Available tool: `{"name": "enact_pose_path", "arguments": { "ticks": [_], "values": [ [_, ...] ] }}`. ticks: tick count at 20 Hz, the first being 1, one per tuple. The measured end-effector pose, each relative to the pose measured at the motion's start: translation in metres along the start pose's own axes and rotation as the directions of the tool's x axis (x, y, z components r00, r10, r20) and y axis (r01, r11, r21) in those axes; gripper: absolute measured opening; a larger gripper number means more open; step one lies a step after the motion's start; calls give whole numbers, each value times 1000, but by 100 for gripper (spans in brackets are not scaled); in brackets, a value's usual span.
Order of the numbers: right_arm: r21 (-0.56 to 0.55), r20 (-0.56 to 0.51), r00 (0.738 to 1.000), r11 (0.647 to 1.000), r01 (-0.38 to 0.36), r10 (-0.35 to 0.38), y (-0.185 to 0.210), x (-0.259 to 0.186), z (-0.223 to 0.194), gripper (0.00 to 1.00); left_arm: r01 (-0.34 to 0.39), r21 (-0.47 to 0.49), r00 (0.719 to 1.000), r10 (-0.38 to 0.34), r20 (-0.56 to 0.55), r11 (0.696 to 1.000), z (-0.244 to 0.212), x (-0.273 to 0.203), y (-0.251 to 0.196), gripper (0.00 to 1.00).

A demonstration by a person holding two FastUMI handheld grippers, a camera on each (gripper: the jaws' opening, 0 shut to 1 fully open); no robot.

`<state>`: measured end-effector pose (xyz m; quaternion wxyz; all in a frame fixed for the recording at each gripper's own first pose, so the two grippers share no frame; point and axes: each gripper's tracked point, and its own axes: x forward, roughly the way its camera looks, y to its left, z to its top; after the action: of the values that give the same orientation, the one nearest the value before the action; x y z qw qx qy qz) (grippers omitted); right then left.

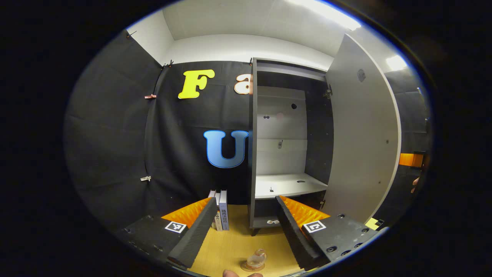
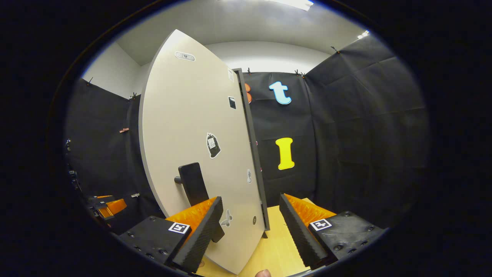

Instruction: Open the cabinet door with the right hand, grasp the bottle in the cabinet with the left hand and place it on the coaster, then close the cabinet door with the right hand.

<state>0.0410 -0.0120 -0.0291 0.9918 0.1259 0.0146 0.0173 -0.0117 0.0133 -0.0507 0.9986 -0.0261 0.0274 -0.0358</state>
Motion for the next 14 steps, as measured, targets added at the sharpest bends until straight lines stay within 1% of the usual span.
{"name": "enact_pose_path", "arguments": {
  "ticks": [3, 5, 7, 10, 11, 12, 13, 14],
  "values": [
    [-13, -5, 998, 998, -59, 59, 37, 13, -7, 97, 1, 0, 1000, -1, 4, 1000, 2, 2, 2, 95],
    [-37, -21, 993, 992, -120, 119, 65, 20, -14, 97, 3, -2, 1000, -3, 4, 1000, 3, 2, 1, 95],
    [-26, -37, 983, 983, -179, 178, 91, 23, -19, 98, 9, -4, 1000, -9, 7, 1000, 3, 4, 0, 95],
    [-38, -43, 978, 978, -204, 202, 105, 23, -21, 98, 12, -2, 1000, -12, 7, 1000, 4, 3, -3, 95],
    [-42, -47, 978, 978, -204, 202, 108, 24, -24, 98, 12, -1, 1000, -12, 9, 1000, 5, 3, -4, 92],
    [-51, -50, 979, 978, -202, 200, 108, 23, -25, 98, 12, -1, 1000, -12, 10, 1000, 5, 2, -4, 95],
    [-62, -50, 980, 979, -194, 191, 107, 24, -26, 98, 14, 1, 1000, -14, 10, 1000, 5, 2, -6, 95],
    [-66, -51, 982, 981, -184, 181, 106, 23, -27, 97, 15, 3, 1000, -15, 9, 1000, 5, 1, -7, 92]
  ]
}}
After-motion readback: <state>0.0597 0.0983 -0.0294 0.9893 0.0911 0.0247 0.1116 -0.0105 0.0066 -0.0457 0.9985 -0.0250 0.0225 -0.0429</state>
